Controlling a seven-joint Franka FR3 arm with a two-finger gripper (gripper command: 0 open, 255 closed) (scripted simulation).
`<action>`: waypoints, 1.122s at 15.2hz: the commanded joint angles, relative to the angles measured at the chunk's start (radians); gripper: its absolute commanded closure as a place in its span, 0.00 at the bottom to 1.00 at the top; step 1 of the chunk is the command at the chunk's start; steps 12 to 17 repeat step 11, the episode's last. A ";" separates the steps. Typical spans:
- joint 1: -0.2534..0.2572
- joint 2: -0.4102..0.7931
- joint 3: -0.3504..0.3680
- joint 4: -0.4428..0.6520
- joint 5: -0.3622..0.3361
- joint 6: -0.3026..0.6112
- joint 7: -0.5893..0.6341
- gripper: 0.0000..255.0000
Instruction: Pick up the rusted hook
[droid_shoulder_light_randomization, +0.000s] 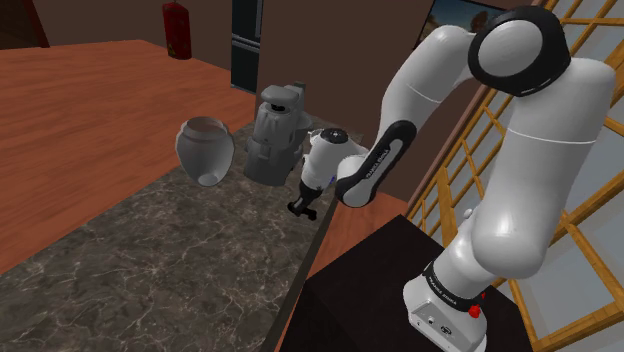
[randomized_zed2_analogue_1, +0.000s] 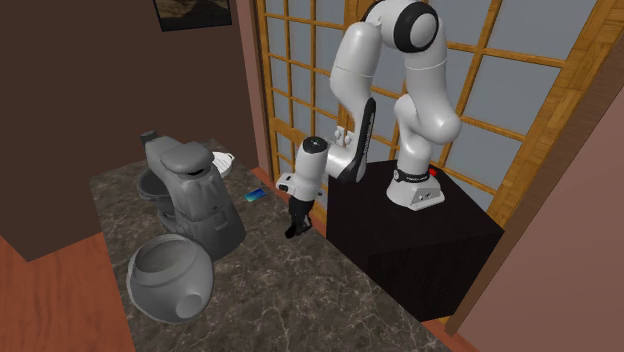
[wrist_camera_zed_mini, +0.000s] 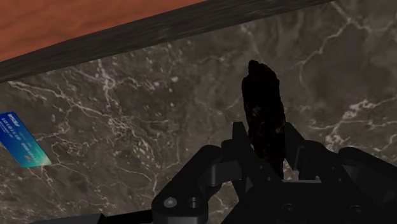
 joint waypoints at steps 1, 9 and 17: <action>-0.026 -0.035 0.034 -0.013 0.033 -0.025 -0.030 1.00; -0.106 -0.171 0.147 -0.046 0.209 -0.126 -0.181 1.00; -0.105 -0.173 0.148 -0.047 0.213 -0.128 -0.184 1.00</action>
